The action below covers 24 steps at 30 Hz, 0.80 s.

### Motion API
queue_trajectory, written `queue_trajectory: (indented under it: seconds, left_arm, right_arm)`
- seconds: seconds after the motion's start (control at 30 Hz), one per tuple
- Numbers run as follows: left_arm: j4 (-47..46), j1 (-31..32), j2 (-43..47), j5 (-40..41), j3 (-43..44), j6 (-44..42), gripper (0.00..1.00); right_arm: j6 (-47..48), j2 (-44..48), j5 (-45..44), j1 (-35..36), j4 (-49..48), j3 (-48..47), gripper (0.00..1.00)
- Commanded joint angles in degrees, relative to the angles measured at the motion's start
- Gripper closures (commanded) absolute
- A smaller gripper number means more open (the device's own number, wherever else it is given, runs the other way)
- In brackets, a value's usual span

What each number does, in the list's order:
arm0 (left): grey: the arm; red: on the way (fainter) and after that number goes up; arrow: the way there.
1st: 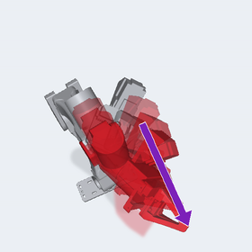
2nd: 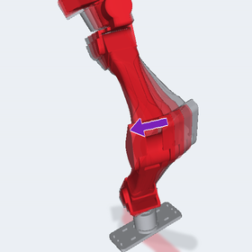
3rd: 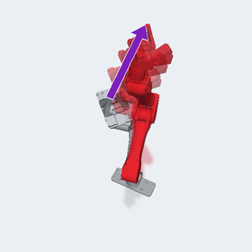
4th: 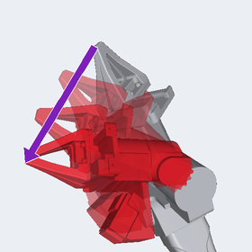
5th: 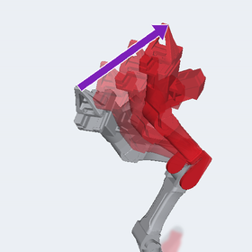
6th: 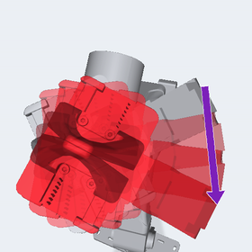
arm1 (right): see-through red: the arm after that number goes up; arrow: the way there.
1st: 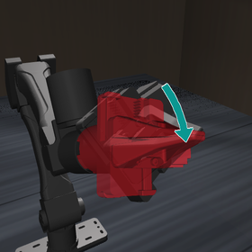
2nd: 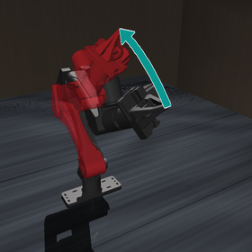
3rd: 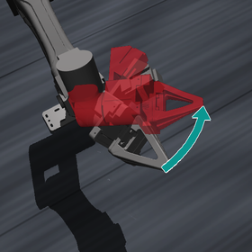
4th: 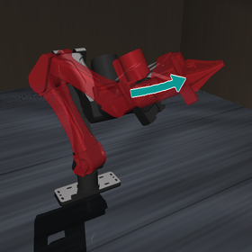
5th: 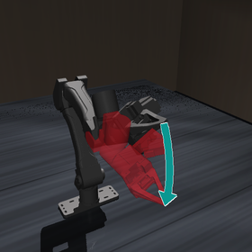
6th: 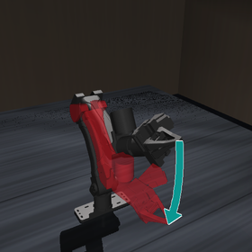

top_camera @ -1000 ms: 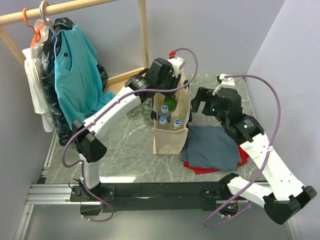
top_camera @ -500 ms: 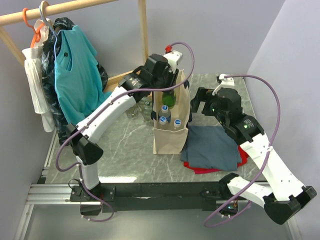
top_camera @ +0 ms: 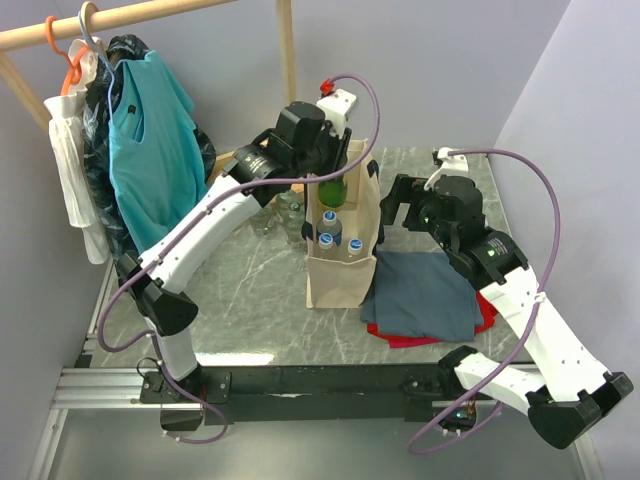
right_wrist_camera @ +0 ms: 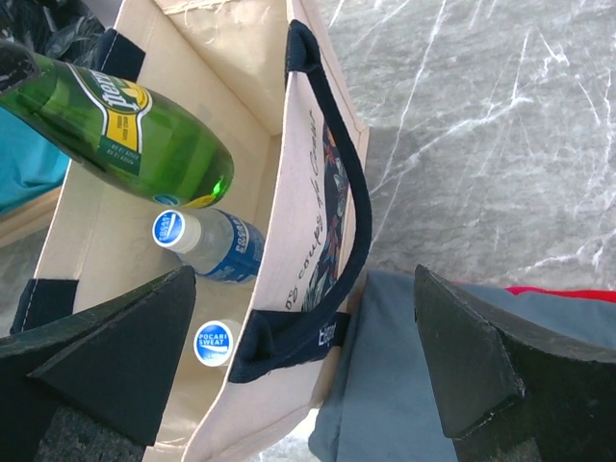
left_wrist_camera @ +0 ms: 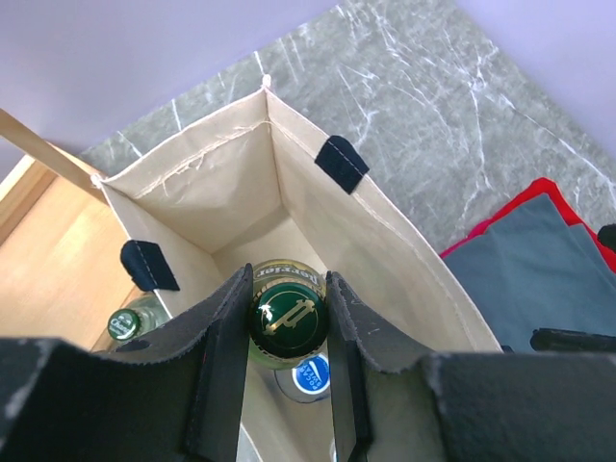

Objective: Take the beverage out of the canvas bag
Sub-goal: Take out the drink from the canvas bag.

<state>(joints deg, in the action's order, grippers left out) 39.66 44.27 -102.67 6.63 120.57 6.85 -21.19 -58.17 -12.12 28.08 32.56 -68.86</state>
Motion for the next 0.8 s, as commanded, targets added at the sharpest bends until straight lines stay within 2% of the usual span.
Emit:
queue_trajectory:
  seconds: [0.0,0.77]
  left_arm:
    - [-13.2,0.0,7.1,2.0,2.2,-1.1,0.99]
    - [-19.2,-0.1,12.3,4.6,-0.7,-2.2,0.99]
  right_arm:
    - [-0.2,0.2,1.0,-0.4,-2.4,-0.5,0.00]
    - [-0.5,-0.4,2.7,-0.4,-2.8,0.0,0.00]
